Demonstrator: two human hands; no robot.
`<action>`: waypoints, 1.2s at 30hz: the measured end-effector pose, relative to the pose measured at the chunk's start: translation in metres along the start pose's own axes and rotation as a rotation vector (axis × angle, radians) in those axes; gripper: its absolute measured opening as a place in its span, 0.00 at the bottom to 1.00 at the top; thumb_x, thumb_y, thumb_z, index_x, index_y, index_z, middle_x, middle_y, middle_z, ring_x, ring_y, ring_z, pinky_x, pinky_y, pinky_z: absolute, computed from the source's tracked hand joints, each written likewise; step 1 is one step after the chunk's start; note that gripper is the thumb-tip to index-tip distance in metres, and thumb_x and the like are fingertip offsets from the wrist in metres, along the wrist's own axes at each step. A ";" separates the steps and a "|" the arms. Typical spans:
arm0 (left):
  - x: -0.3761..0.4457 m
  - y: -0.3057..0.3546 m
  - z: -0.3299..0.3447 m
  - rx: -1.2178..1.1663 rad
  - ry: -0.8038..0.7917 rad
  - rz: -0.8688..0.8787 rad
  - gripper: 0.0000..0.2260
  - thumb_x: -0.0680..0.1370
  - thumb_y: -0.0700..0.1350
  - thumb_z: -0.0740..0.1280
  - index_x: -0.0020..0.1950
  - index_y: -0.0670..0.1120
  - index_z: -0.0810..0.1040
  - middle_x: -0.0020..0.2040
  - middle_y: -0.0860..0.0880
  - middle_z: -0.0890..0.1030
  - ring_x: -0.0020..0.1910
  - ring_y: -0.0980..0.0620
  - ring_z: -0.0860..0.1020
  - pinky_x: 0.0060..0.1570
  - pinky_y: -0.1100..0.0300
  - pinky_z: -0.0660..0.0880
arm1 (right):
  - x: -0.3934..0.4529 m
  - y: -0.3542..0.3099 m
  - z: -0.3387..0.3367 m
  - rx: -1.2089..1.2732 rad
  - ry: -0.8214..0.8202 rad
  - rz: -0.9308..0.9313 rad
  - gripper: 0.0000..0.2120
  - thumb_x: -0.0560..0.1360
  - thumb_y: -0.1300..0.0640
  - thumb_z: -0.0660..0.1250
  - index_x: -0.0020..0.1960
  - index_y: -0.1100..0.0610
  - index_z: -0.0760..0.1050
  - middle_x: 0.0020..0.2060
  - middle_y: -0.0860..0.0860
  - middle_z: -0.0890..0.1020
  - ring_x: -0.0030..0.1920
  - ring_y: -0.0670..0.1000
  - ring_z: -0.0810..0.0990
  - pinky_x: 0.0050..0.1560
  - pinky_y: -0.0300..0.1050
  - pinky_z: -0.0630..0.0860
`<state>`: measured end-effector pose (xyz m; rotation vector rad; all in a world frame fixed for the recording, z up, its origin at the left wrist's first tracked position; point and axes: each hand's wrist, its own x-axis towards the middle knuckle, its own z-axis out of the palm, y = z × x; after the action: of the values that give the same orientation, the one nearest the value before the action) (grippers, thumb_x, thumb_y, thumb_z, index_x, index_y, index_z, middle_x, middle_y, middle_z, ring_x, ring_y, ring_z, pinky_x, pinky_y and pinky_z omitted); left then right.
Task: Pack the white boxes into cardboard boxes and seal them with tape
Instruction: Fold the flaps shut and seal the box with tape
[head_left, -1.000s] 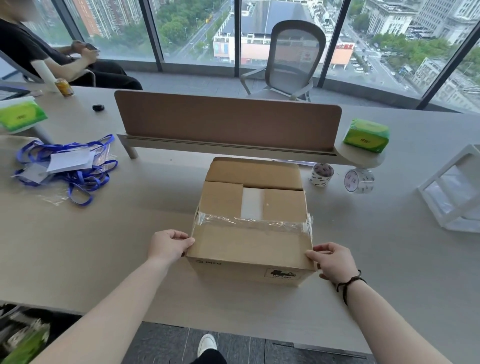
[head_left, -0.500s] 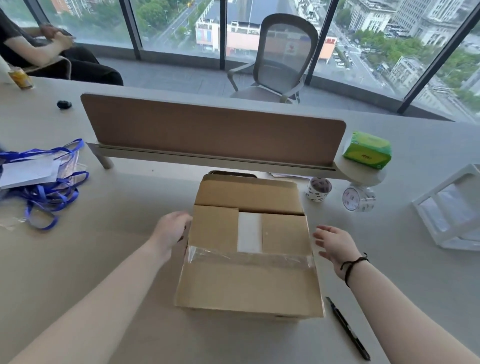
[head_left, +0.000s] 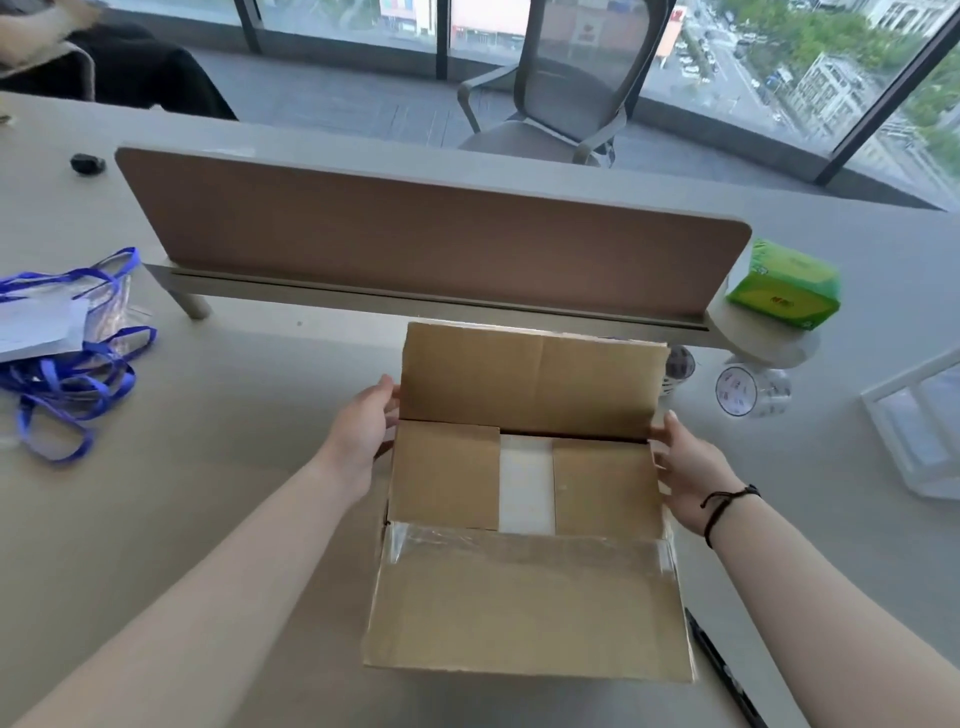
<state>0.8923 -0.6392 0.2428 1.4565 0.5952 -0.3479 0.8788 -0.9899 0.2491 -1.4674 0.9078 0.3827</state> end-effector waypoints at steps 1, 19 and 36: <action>-0.001 -0.002 -0.003 0.001 0.008 -0.002 0.19 0.86 0.57 0.53 0.58 0.50 0.80 0.57 0.49 0.84 0.55 0.50 0.80 0.56 0.52 0.75 | -0.004 0.000 -0.002 0.004 -0.018 -0.002 0.22 0.82 0.38 0.56 0.57 0.53 0.79 0.50 0.52 0.83 0.53 0.54 0.78 0.55 0.53 0.74; -0.070 -0.057 -0.019 0.308 -0.007 0.171 0.23 0.81 0.38 0.68 0.70 0.60 0.75 0.63 0.62 0.81 0.62 0.67 0.77 0.68 0.62 0.71 | -0.042 0.066 -0.031 -0.268 -0.269 -0.384 0.27 0.78 0.63 0.69 0.72 0.43 0.70 0.65 0.42 0.73 0.56 0.22 0.69 0.60 0.29 0.67; -0.095 -0.058 0.072 1.253 0.131 0.457 0.24 0.84 0.55 0.54 0.81 0.56 0.58 0.84 0.47 0.44 0.82 0.45 0.41 0.79 0.49 0.39 | -0.036 0.087 -0.034 -0.360 -0.173 -0.465 0.24 0.79 0.49 0.69 0.70 0.32 0.68 0.63 0.42 0.79 0.65 0.42 0.76 0.68 0.43 0.72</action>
<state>0.7949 -0.7291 0.2501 2.7655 0.0627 -0.2552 0.7835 -1.0008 0.2199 -1.8857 0.3483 0.3286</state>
